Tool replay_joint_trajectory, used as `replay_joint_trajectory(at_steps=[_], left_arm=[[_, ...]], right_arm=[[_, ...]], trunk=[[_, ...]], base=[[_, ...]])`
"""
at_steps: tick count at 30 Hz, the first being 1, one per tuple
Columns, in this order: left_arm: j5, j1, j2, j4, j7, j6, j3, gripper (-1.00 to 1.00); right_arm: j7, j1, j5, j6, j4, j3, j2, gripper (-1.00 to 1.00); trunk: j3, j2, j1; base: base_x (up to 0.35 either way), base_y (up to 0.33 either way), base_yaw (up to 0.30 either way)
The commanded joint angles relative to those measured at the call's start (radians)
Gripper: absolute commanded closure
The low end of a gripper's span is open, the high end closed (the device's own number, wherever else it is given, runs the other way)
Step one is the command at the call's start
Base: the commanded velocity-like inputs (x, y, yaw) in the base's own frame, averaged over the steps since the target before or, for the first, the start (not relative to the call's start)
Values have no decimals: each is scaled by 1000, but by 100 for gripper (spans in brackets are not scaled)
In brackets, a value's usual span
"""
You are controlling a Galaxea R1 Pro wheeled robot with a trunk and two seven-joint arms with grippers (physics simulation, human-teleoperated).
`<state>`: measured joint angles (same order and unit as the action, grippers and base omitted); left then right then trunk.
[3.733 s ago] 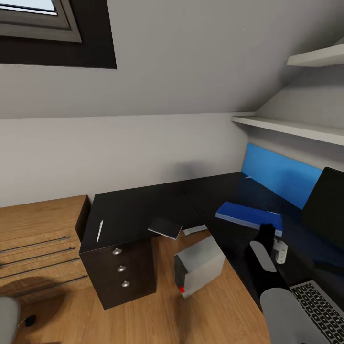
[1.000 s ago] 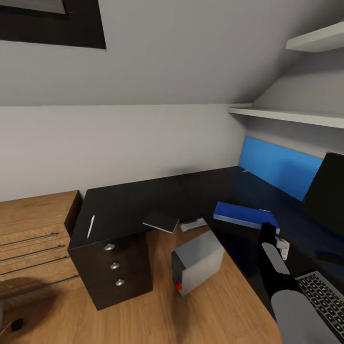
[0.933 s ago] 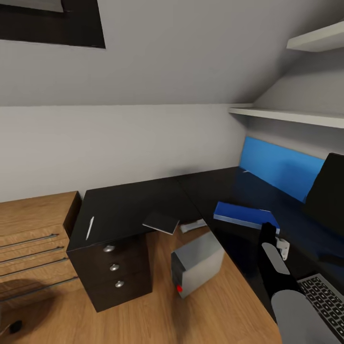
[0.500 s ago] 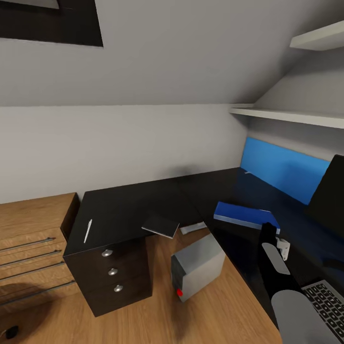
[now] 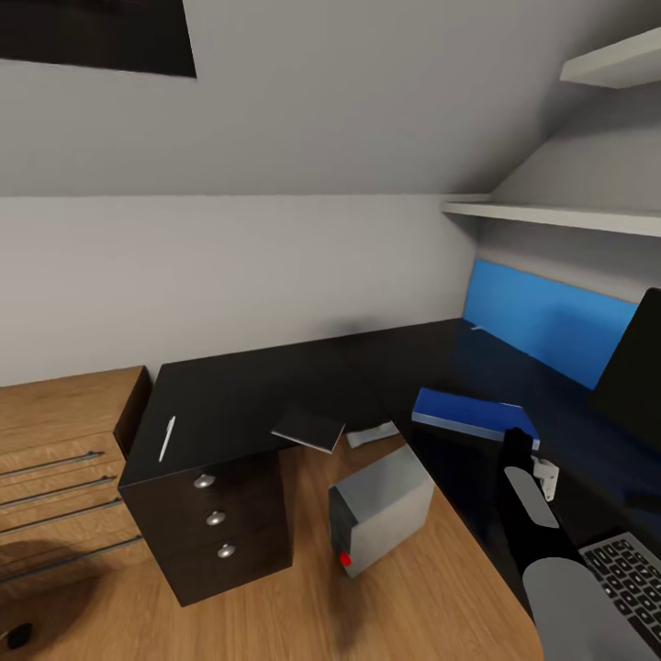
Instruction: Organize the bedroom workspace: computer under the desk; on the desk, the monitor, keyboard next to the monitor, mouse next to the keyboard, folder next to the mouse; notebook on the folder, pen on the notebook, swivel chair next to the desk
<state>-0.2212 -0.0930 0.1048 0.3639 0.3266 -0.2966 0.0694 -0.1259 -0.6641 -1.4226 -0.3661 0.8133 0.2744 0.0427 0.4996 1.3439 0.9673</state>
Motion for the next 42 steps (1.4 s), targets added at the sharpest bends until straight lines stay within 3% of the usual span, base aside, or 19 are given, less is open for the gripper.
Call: replay_joint_trajectory(at_steps=[1, 20, 42], left_arm=[[-9, -1, -1, 0, 6, -4, 7, -100], [-10, -1, -1, -2, 9, -4, 5, -100], [-10, -1, -1, -2, 4, -4, 7, -100]], right_arm=[[-3, -1, -5, -4, 1, -1, 0, 100], [-4, 1, -5, -3, 3, -1, 0, 100], [-6, 1, -5, -3, 3, -1, 2, 100]], trunk=[[4, 8, 4], [64, 141, 77], [64, 141, 77]], base=[[0, 0, 0], [0, 0, 0], [0, 0, 0]])
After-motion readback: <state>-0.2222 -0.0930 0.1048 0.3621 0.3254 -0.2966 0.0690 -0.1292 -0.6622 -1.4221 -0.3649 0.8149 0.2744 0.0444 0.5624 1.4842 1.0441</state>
